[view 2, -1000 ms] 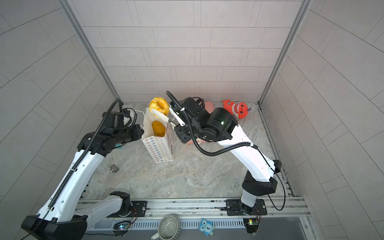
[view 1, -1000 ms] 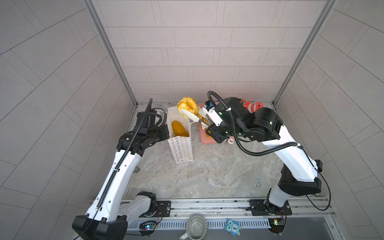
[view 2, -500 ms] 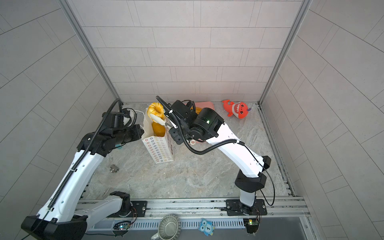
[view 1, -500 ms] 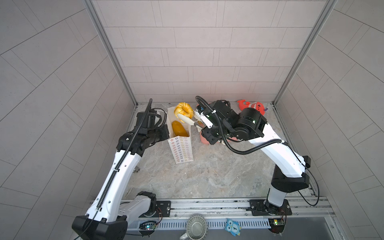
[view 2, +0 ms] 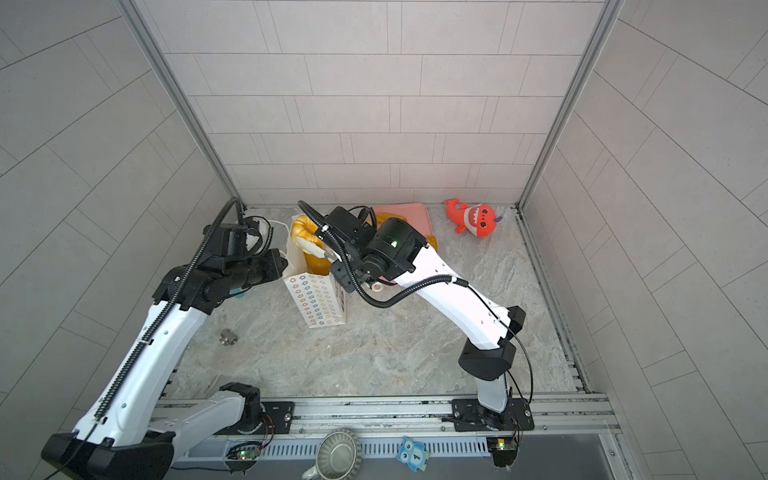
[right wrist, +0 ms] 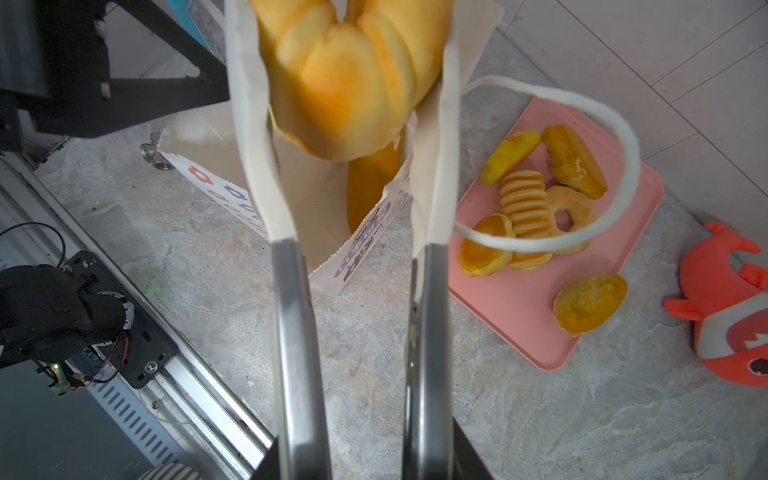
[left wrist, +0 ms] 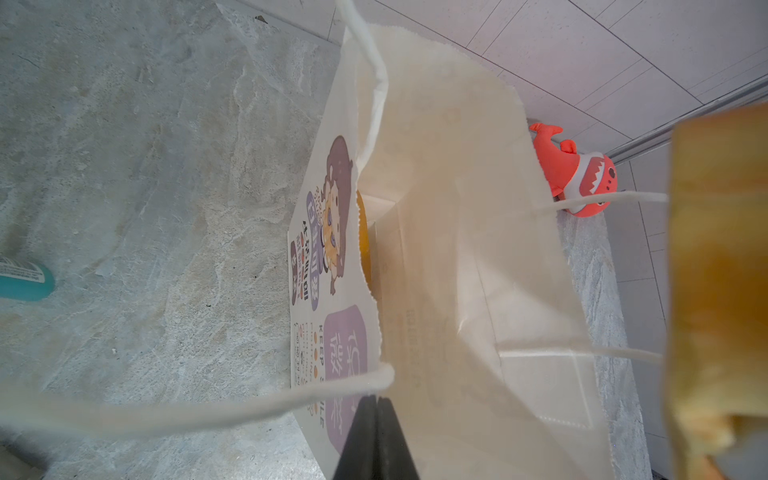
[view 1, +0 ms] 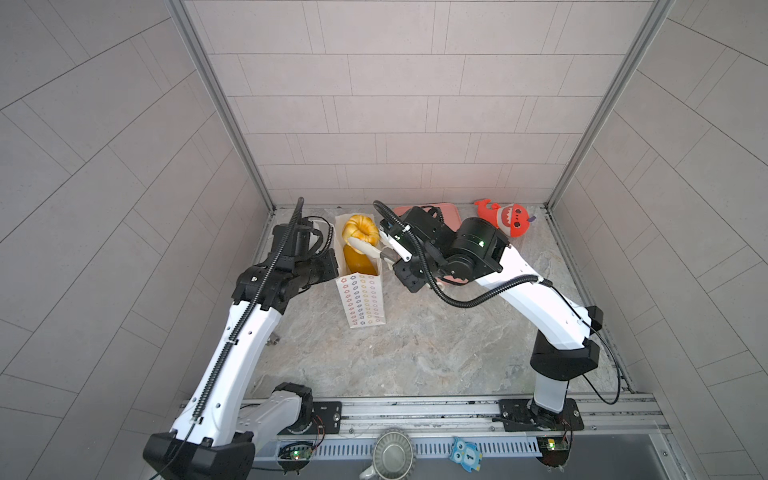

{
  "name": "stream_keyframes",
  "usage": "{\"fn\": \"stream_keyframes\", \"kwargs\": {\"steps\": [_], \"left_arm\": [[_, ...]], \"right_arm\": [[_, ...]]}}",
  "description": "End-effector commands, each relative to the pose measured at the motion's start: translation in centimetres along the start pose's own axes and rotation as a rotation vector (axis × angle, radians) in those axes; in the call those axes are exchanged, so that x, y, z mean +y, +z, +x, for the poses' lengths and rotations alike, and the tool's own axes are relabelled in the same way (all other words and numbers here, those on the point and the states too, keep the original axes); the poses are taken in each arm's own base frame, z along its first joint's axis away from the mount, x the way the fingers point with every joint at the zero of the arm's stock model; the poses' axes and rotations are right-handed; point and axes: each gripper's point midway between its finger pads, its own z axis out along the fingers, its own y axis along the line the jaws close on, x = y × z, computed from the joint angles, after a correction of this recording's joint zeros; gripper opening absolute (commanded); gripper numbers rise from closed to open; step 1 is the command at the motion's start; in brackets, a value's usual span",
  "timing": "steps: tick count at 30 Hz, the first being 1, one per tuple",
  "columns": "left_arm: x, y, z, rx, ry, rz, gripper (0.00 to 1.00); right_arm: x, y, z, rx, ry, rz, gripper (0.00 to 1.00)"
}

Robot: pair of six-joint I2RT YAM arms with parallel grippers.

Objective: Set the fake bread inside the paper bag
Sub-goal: 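Carry the ring bun with the right gripper over the paper bag opening, then lower the ring bun into the paper bag and open the tongs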

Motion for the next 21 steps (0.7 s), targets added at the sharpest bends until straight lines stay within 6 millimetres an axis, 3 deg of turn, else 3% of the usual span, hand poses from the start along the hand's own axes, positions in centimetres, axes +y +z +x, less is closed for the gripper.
{"fn": "stream_keyframes", "kwargs": {"steps": [1, 21], "left_arm": [[-0.3, -0.5, -0.3, -0.023, 0.005, 0.016, 0.07], [-0.3, -0.4, -0.2, -0.021, 0.005, 0.015, 0.07]], "right_arm": [[-0.1, -0.3, -0.2, -0.012, -0.014, 0.020, 0.41], [0.3, 2.9, 1.1, 0.081, -0.059, 0.047, 0.42]]}}
